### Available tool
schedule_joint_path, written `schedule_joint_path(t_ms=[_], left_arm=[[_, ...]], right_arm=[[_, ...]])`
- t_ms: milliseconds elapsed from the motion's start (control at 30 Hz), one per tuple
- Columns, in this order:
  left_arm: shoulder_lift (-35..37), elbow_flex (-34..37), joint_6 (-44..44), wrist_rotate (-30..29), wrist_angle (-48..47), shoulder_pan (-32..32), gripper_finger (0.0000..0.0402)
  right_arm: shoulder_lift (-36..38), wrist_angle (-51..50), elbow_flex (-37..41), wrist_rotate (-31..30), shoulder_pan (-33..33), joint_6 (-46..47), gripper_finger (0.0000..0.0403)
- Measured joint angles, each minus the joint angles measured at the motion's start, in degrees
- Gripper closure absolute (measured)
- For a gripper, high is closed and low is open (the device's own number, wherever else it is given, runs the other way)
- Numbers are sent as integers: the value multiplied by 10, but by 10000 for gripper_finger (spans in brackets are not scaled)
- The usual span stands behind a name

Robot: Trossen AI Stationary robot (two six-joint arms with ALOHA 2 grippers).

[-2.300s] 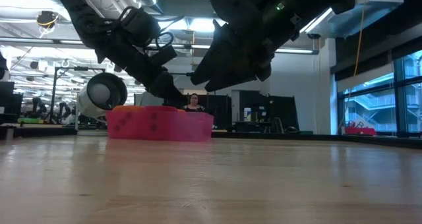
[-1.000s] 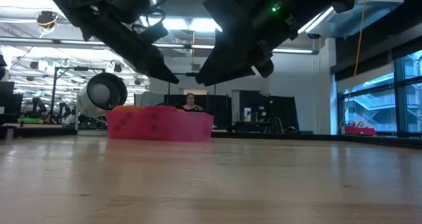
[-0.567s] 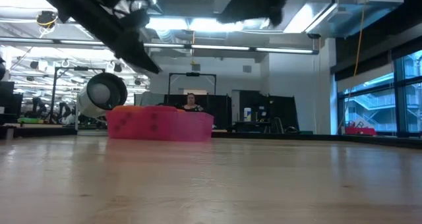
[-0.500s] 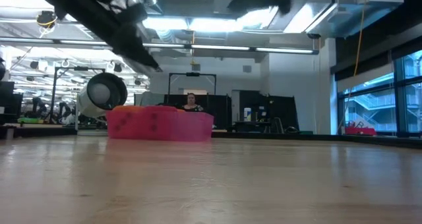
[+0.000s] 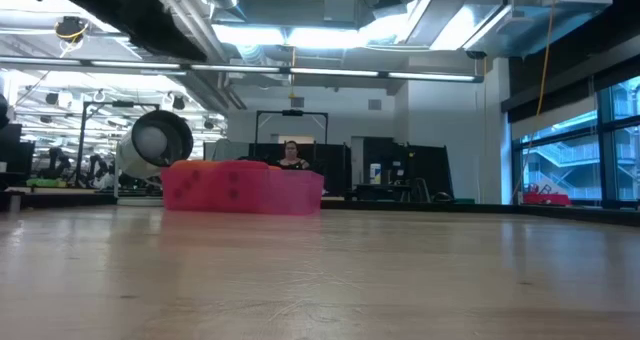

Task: Pick & Place Dice
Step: Return to Home Position

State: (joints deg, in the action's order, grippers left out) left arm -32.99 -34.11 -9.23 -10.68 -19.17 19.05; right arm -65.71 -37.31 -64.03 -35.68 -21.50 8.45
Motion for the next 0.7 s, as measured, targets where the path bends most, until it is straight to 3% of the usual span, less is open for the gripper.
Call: schedule_joint_path(t_ms=[300,400,533,700], left_arm=[[81,0,-31,-1,-40,0,400],[96,0,-41,-3,-57,0,400],[119,0,-58,-6,-59,0,400],[167,7,-61,4,-44,0,400]], right_arm=[[-14,-1,1,68,0,-22,399],[-9,-19,1,51,3,-52,399],[31,-56,1,-2,19,-59,399],[104,-57,17,40,31,-49,399]])
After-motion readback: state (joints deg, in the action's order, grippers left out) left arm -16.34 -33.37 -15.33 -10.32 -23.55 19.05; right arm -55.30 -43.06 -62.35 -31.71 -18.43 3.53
